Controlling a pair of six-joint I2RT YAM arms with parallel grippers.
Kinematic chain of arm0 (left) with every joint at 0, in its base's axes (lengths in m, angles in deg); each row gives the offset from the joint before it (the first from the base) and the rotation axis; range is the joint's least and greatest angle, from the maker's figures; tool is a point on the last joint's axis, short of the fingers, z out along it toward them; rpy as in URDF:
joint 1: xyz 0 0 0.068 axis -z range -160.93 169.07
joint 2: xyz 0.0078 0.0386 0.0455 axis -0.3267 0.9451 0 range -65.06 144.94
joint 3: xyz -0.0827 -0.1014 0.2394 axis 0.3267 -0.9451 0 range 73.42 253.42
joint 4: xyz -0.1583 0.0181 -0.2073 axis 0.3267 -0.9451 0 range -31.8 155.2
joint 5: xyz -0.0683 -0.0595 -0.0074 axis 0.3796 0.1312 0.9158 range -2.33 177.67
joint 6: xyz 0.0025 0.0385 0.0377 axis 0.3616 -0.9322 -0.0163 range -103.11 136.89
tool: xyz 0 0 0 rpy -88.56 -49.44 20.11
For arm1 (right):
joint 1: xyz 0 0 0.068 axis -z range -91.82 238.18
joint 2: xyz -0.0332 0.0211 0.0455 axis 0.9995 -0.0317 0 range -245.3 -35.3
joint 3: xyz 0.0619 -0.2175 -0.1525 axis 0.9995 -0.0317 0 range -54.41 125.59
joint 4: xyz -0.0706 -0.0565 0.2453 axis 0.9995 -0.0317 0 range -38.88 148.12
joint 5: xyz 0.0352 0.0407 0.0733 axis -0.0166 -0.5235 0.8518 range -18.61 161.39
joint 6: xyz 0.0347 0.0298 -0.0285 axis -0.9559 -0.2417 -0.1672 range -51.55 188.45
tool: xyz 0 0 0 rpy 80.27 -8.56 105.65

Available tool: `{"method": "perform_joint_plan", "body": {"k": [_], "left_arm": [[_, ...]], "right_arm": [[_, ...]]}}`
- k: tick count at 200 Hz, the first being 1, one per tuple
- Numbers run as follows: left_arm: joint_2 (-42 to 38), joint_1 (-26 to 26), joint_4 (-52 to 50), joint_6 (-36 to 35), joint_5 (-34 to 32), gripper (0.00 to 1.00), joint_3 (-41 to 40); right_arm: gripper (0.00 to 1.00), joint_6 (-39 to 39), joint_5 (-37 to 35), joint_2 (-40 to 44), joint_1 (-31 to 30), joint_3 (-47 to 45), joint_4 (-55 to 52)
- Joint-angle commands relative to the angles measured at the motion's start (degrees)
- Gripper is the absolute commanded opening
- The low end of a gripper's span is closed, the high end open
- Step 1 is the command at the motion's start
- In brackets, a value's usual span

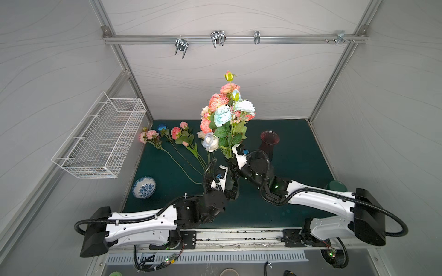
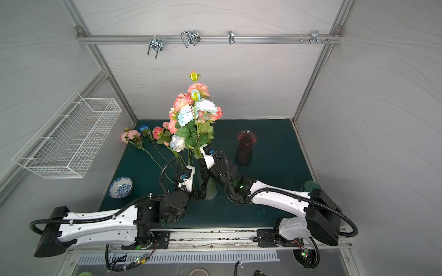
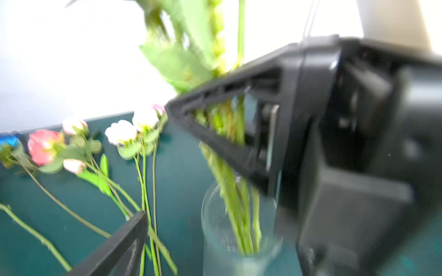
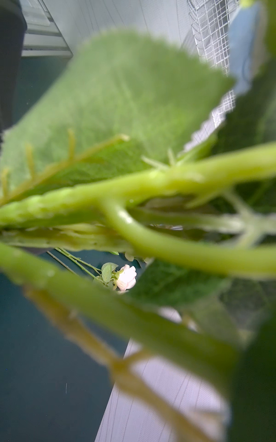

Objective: Arrange flowers in a vase
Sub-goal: Place the vase at the center of the table.

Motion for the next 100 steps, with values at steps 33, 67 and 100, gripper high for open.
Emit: {"method": "perform_joint_plan", "body": {"k": [33,67,100], "left_arm": [[-14.4,-0.9,-19.8,13.1,2.5,0.99,7.8],[-17.5,-1.0,-17.1,3.6,9.0,0.99,12.0],[-14.5,-4.3,-16.0,-2.2,19.6,1.0,16.6]], "right_arm": [[0.03,2.5,-0.5,0.9,-2.8,-5.1,-9.3],[0.14,2.4,0.0,1.4,-3.2,-5.3,-8.9],[0.16,2.2,0.4,1.5,-3.3,-5.1,-9.9]]}}
